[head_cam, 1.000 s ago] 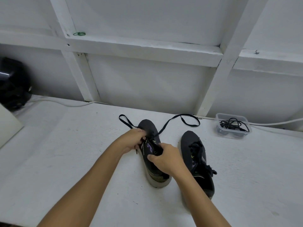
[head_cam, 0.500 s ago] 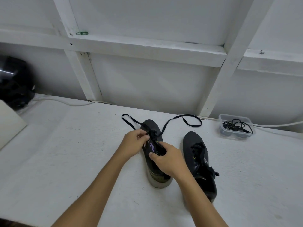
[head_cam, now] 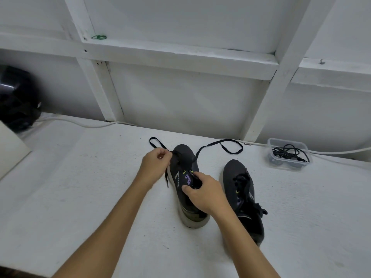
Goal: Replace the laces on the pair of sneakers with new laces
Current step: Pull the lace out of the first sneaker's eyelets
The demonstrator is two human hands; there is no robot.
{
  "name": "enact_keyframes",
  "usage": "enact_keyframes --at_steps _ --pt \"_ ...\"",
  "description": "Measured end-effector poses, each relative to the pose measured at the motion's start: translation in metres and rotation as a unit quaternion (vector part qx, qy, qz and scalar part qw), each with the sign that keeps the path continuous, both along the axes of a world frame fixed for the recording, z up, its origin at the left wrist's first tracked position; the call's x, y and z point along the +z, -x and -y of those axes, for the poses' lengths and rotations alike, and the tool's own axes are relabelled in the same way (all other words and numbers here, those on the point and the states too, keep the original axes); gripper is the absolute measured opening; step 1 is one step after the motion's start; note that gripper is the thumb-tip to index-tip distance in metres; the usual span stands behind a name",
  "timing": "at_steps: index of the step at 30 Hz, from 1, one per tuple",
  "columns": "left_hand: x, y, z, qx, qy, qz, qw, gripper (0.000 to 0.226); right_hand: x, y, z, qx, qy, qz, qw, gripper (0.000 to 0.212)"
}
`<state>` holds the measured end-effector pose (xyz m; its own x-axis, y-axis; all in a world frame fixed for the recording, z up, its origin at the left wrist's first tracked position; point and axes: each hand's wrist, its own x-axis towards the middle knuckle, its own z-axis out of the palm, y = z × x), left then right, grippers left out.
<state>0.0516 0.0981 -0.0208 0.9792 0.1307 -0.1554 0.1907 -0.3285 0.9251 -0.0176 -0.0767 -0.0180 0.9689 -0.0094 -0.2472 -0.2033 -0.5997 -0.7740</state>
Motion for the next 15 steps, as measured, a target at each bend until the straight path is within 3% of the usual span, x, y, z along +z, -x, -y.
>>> enact_keyframes --at_steps 4,10,11,13,15 --pt "0.001 0.003 -0.009 -0.136 -0.077 -0.069 0.985 0.014 -0.001 0.0 -0.002 0.003 0.005 0.0 1.0 0.029" --pt "-0.013 0.013 0.02 -0.116 -0.128 0.039 0.984 0.015 0.0 -0.001 0.001 0.006 0.002 -0.004 1.0 0.034" --pt "-0.012 0.012 0.019 -0.091 -0.111 0.043 0.989 0.012 0.0 -0.001 0.0 0.005 0.0 -0.005 1.0 0.037" --pt "-0.009 0.007 0.01 0.028 0.006 0.025 0.999 0.007 0.002 0.0 -0.001 0.002 -0.003 -0.005 1.0 0.046" --pt "-0.01 0.005 0.001 0.123 0.104 0.011 0.987 0.008 0.002 0.001 -0.001 0.002 -0.007 -0.009 1.0 0.051"
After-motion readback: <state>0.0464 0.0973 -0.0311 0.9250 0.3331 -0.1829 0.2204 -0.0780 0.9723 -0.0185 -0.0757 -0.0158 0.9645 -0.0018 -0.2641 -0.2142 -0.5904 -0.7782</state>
